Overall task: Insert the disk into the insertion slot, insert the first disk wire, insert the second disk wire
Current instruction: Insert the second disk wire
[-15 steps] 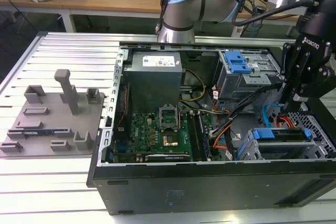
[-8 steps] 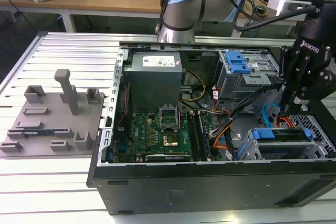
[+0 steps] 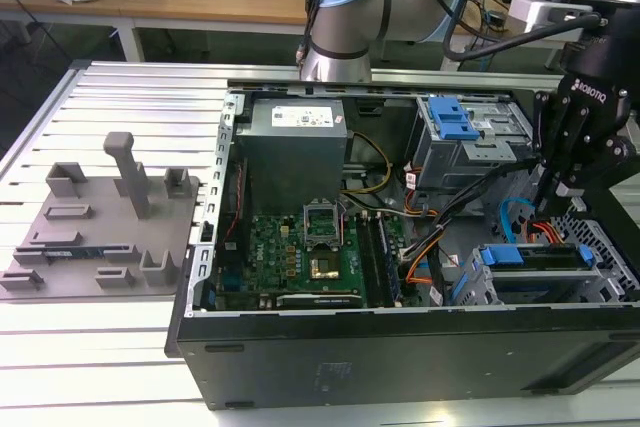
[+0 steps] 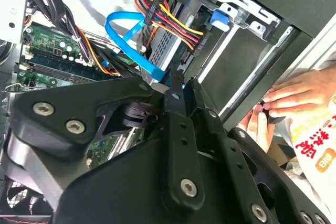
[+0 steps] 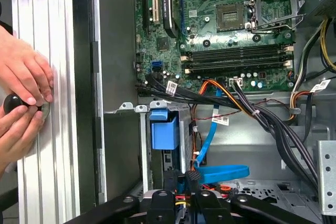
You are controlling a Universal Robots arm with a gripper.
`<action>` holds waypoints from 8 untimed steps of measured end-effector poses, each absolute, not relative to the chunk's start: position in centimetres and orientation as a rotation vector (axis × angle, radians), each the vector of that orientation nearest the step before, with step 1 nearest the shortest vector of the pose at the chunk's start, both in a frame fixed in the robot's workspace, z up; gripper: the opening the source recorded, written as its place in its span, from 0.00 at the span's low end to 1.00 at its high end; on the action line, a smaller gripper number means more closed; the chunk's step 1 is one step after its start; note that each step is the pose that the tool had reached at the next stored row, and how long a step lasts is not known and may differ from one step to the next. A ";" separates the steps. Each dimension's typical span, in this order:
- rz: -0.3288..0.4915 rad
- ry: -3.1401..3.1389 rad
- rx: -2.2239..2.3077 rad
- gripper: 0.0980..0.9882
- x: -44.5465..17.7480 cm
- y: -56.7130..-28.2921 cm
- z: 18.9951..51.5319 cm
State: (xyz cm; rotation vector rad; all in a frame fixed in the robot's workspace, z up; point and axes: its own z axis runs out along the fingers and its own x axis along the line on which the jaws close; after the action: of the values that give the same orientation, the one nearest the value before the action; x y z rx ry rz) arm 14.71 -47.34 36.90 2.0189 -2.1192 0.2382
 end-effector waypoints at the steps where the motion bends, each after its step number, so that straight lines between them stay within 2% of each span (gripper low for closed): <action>1: 0.238 -2.119 2.019 0.13 14.7 -47.3 36.9; 2: 0.238 -2.119 2.019 0.07 14.7 -47.3 36.8; 8: 0.238 -2.119 2.019 0.07 14.7 -47.3 36.7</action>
State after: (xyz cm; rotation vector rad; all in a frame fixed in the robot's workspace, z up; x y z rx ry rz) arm 14.71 -47.34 36.70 2.0188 -2.1191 0.2384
